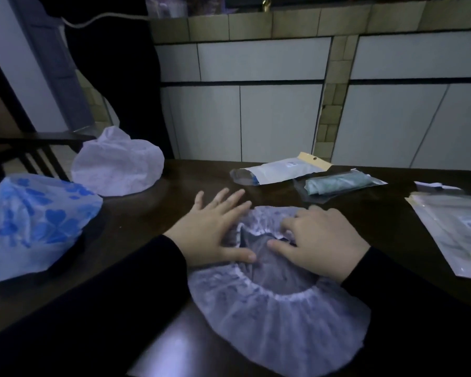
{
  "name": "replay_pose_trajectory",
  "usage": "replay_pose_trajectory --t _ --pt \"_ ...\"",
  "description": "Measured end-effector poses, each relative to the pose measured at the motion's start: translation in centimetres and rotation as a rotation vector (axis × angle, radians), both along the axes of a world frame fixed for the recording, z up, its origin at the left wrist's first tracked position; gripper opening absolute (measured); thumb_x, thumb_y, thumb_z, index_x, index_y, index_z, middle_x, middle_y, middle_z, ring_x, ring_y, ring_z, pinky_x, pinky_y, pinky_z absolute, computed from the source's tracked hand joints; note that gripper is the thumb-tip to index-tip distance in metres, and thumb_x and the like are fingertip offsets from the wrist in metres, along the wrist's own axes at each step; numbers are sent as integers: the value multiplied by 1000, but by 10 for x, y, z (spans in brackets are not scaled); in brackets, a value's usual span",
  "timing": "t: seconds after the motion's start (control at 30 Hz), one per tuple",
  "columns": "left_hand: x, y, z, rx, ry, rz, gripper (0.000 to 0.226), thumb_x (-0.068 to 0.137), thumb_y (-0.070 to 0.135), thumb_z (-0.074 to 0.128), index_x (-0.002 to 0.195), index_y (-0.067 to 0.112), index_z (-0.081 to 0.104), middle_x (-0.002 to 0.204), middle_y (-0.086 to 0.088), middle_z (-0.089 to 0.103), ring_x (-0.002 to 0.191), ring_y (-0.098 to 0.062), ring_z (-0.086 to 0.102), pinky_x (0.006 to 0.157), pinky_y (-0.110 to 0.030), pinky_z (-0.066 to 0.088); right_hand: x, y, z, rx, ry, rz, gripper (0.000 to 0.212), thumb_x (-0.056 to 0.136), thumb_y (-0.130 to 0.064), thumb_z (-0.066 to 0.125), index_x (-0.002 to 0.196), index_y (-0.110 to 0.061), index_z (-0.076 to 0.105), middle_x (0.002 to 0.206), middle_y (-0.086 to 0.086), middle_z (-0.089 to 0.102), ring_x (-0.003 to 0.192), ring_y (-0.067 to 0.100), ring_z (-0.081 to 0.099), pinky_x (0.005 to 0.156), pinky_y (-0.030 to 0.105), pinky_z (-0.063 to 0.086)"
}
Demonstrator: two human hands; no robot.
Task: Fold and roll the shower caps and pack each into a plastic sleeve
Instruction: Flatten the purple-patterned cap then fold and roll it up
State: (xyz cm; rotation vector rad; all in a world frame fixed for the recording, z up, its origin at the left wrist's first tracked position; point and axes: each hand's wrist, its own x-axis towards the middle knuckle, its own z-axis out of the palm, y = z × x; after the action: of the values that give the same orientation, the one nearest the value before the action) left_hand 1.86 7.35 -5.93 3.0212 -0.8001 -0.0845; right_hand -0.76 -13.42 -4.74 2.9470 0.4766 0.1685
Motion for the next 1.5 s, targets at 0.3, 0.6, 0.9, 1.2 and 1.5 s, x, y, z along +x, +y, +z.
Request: replay_pose_trajectory --t 0.3,0.6,0.9,1.2,1.5 --pt "-29 -29 -13 -241 132 224 75 82 78 36 129 21 44 139 1 48 116 -15 47 97 -31 37 23 -11 -33 222 311 0 61 96 -60 21 150 -42 0 161 -13 0 148 12 0 117 45 8" --pt "-20 -4 -4 -203 243 162 115 65 92 35 154 28 4 162 10 9 146 -11 13 120 -36 4 9 -20 -26 218 339 -183 70 90 -71 23 151 -40 8 161 -8 4 148 17 4 116 51 9" --pt "5 -25 1 -153 71 -6 93 80 79 37 154 28 14 161 7 18 147 -9 14 119 -35 4 24 -11 -20 283 198 39 81 86 -73 36 152 -35 10 160 -10 9 147 15 6 116 53 8" --pt "10 -24 -11 -68 203 157 104 72 86 31 155 29 3 163 8 0 149 -10 2 120 -35 2 22 -11 -40 261 286 -176 90 82 -81 26 153 -30 5 161 -9 3 147 13 4 116 49 8" --pt "-41 -20 2 -139 92 163 113 62 97 24 153 34 -1 162 10 -3 149 -12 2 120 -47 7 -22 0 -21 362 47 -108 64 92 -66 21 150 -39 16 160 -6 12 147 21 7 115 55 3"
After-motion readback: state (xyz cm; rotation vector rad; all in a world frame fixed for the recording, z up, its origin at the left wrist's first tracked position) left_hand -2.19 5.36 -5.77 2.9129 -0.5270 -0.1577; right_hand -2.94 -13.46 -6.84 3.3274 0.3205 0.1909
